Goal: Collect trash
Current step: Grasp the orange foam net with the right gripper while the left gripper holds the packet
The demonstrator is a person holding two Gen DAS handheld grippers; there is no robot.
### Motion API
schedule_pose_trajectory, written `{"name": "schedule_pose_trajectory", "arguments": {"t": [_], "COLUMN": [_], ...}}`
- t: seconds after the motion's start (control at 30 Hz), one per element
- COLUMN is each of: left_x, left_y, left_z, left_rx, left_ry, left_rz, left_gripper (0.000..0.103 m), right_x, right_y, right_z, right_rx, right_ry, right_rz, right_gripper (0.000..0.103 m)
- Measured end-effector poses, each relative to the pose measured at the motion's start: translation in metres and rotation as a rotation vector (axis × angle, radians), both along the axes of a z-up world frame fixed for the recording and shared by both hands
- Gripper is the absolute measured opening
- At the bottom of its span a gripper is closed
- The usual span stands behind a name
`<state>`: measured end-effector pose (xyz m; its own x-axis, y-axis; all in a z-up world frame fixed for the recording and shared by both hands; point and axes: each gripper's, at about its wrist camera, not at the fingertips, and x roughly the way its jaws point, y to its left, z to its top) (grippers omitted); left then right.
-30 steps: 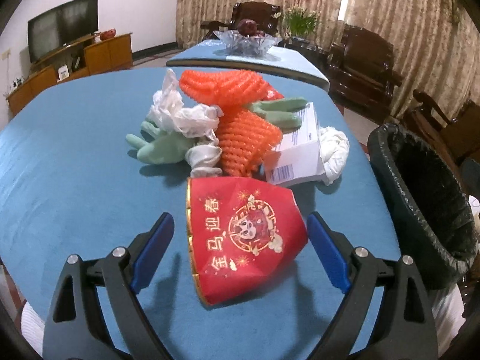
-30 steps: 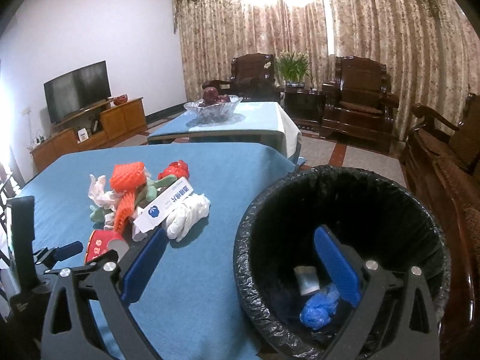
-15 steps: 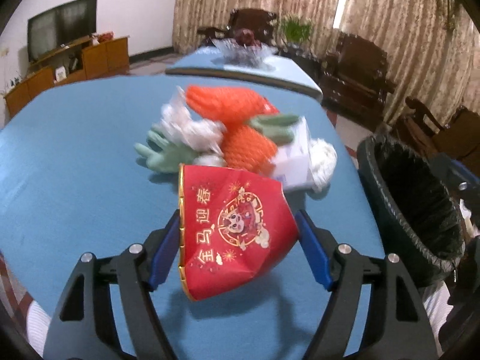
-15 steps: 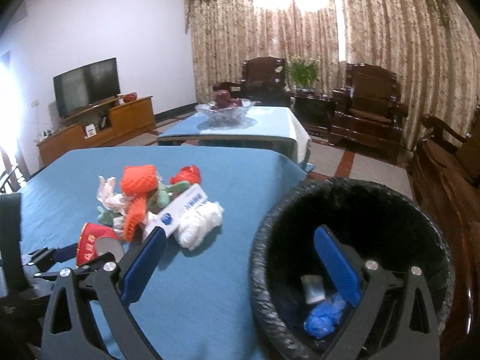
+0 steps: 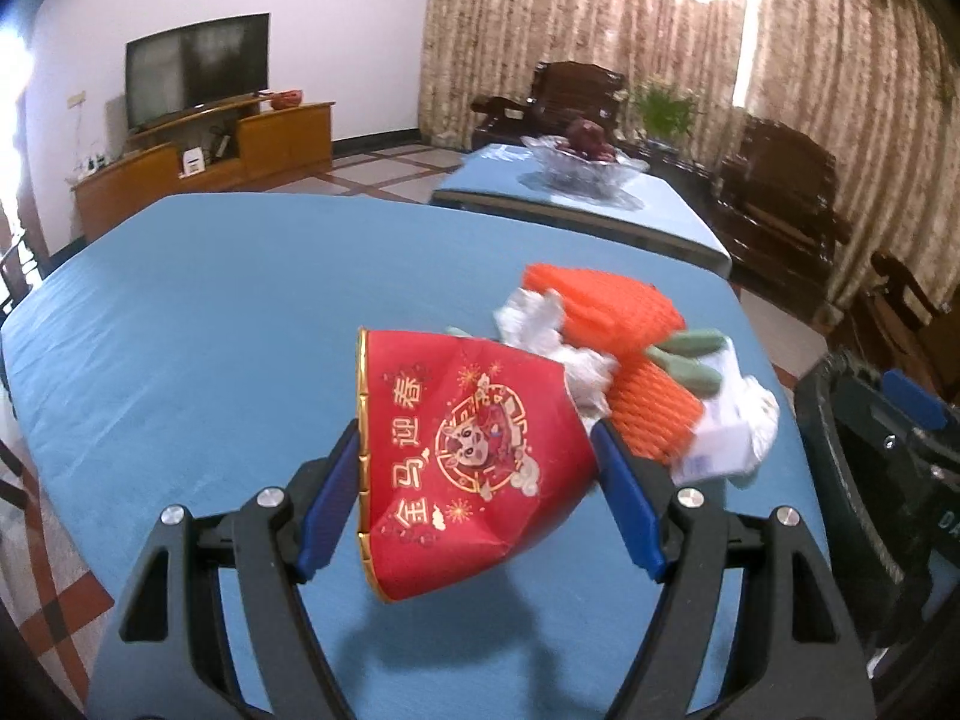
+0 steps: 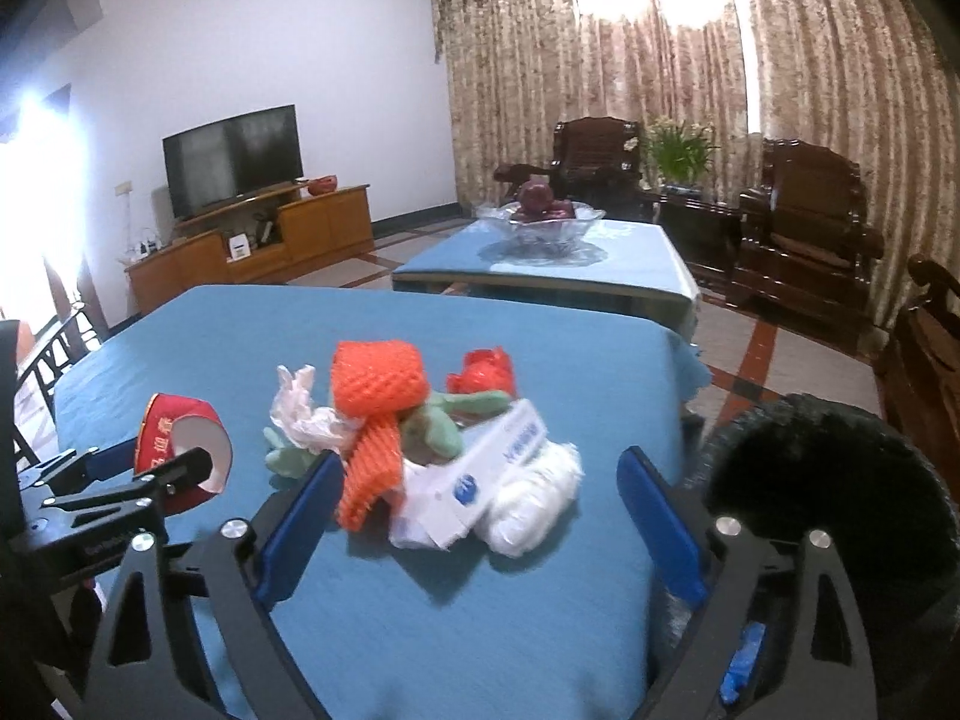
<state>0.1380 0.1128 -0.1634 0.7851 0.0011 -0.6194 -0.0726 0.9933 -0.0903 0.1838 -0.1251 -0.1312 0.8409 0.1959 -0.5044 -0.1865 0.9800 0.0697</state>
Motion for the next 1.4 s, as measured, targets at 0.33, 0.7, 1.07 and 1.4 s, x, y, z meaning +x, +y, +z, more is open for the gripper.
{"name": "schedule_pose_trajectory", "arguments": {"t": [0.33,0.7,1.07,1.4], "left_x": [0.035,0.057,0.061,0.055], "left_y": [0.029,0.054,0.057,0.047], "left_z": [0.005,0.003,-0.003,0.005], "left_rx": [-0.004,-0.006,-0.003,0.014], "left_ry": [-0.004,-0.006,0.004,-0.002], "left_rz": [0.035,0.071,0.076,0.060], "left_gripper": [0.073,0.073,0.073,0.073], "right_x": [0.065,0.117,0.120,0.102], "right_y": [0.052,0.081,0.078,0.059], "right_z": [-0.002,-0.028,-0.036,-0.011], "right_rx": [-0.007,-0.016,0.002,0.056], "right_ry": [0.010,0.099,0.167,0.120], "right_rz": [0.075,0.114,0.181,0.180], "right_gripper": [0.082,0.077,0.006,0.002]}}
